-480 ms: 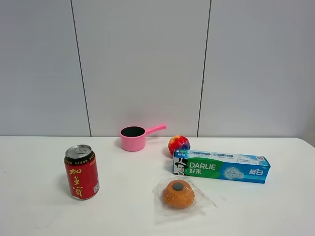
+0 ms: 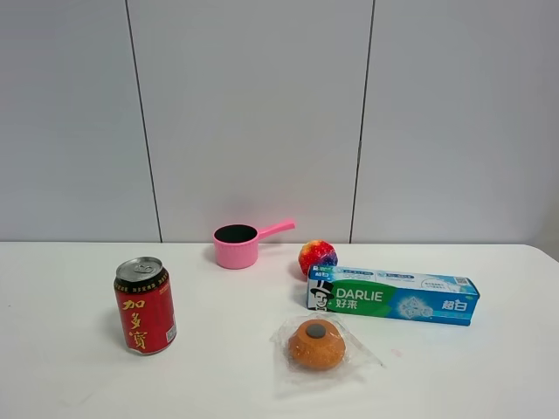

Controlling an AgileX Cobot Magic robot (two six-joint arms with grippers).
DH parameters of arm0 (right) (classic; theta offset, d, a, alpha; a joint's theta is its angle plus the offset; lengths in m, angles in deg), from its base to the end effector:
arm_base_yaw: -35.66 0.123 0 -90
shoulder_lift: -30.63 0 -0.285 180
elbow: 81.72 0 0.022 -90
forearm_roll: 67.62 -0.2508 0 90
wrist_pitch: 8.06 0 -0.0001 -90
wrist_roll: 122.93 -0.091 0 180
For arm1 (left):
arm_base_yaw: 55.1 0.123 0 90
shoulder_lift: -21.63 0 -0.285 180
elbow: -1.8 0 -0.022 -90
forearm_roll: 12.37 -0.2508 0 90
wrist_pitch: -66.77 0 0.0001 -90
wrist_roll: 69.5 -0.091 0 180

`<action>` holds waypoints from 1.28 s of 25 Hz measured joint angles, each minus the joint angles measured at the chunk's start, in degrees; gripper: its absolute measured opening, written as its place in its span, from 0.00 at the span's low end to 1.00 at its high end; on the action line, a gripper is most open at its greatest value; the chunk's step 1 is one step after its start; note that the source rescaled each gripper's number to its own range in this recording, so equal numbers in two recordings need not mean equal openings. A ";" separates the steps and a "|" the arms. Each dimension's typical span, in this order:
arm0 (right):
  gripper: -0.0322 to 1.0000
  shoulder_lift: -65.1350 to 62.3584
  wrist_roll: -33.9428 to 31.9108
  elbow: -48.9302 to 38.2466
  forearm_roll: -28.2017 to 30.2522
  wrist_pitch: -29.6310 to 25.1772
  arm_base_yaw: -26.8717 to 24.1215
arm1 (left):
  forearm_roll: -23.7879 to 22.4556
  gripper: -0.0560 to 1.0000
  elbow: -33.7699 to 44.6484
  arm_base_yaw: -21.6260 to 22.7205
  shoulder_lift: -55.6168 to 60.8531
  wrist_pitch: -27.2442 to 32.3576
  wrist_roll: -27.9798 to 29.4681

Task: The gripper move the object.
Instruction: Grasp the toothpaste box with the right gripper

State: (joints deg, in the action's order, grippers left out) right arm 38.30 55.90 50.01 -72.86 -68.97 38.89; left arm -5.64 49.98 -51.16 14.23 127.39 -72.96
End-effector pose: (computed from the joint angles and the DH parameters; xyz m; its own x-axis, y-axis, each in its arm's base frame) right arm -0.0064 0.0069 0.2788 -0.4567 0.0391 -0.8888 -0.0979 0.9908 0.0938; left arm -0.0062 -0.0097 0.2798 -0.4377 -0.0276 -0.8987 0.0243 0.9988 -0.0425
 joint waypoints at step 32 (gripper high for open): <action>0.88 6.37 -1.53 4.69 -10.12 0.68 0.00 | 0.00 1.00 0.00 0.00 0.00 0.00 0.00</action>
State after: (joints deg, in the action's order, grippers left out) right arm 44.67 54.37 54.70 -82.97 -68.29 38.89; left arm -5.64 49.98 -51.16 14.23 127.39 -72.96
